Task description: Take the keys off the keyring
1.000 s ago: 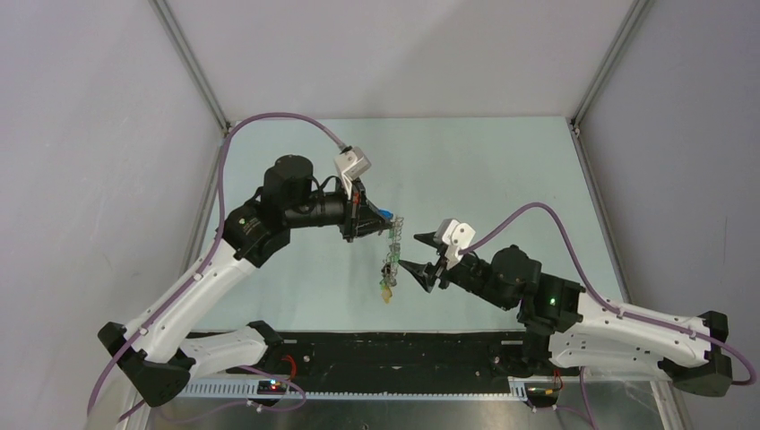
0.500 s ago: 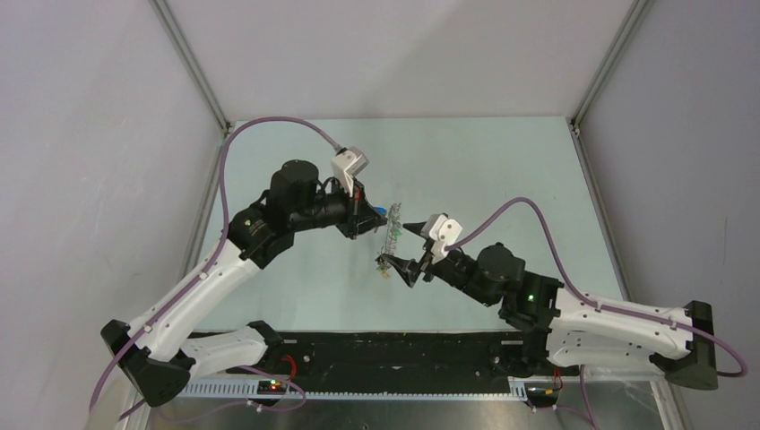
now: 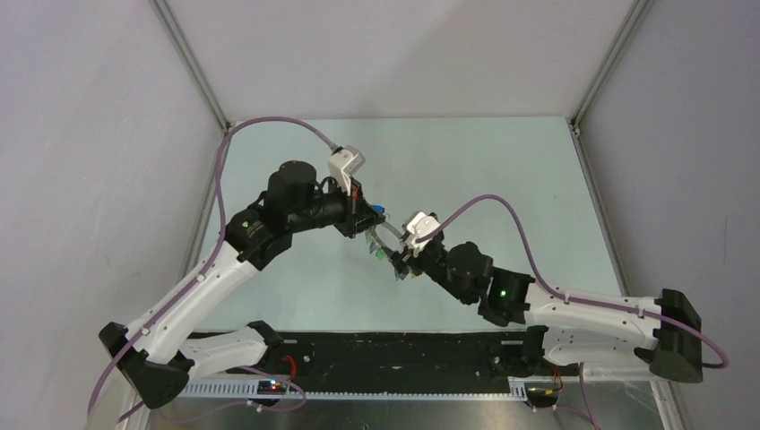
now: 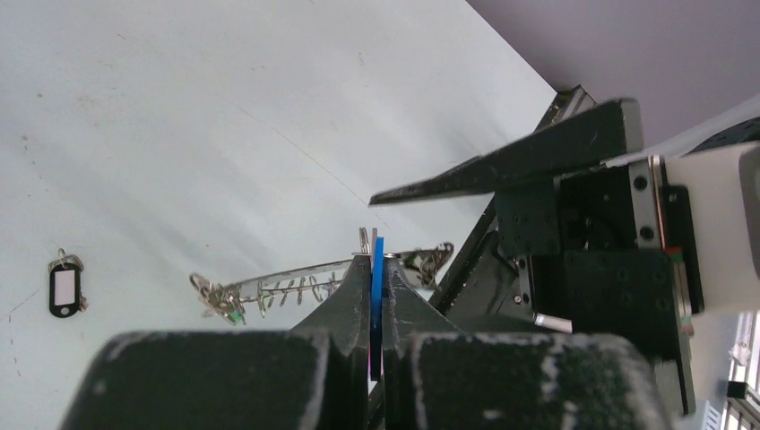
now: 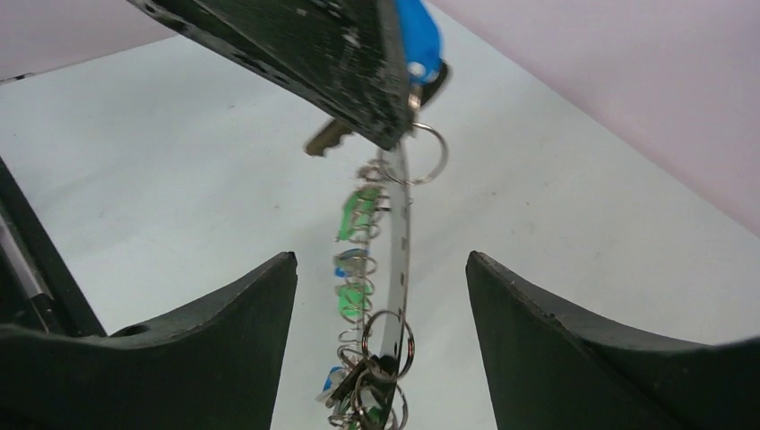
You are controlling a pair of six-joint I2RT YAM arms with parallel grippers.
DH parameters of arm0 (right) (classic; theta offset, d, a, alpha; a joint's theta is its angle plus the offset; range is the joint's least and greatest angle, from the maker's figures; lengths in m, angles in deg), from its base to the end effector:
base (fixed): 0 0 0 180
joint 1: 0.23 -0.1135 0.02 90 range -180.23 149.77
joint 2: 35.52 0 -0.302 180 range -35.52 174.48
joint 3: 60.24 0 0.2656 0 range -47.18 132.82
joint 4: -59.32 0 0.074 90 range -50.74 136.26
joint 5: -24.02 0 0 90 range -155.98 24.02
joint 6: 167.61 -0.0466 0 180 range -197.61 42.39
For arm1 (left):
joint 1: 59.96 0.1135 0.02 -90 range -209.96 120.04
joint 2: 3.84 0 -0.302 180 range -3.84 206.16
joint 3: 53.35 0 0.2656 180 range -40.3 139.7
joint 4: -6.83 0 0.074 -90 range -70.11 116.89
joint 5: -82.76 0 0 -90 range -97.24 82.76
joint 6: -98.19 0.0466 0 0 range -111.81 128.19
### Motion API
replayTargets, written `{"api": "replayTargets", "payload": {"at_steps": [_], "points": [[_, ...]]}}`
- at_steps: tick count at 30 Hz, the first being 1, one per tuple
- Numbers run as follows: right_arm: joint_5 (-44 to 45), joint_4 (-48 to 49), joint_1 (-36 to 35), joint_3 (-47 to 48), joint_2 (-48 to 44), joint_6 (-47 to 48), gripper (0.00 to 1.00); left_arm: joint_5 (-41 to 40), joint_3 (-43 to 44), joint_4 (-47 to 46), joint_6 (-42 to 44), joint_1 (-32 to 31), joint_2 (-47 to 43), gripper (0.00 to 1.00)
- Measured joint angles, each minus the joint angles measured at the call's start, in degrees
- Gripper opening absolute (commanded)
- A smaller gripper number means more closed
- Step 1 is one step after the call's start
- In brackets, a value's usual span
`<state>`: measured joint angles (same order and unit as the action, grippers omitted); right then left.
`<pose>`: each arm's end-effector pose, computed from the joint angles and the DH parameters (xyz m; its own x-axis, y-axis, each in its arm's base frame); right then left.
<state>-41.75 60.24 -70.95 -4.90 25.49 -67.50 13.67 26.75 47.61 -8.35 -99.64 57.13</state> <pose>0.1019 0.2335 0.3418 0.1005 -0.1976 -0.9751 -0.7193 0.6628 -0.2084 0.1692 -0.1620 0.4212 -0.5147 0.0814 -0.8535 0.7357 0.5532 -0.3908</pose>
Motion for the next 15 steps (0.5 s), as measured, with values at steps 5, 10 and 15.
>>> {"api": "replayTargets", "payload": {"at_steps": [5,10,15], "points": [[-1.9,-0.4,3.2,-3.9,-7.2,0.0,0.72,0.2,0.0,0.1,0.0,0.0,0.0,0.00],[-7.2,-0.5,5.6,-5.0,-12.9,2.2,0.68,0.3,0.0,0.3,0.0,0.0,0.0,0.00],[-16.4,0.4,5.7,-6.3,-14.5,7.5,0.64,0.3,0.0,0.4,-0.2,0.0,0.0,0.00]]}}
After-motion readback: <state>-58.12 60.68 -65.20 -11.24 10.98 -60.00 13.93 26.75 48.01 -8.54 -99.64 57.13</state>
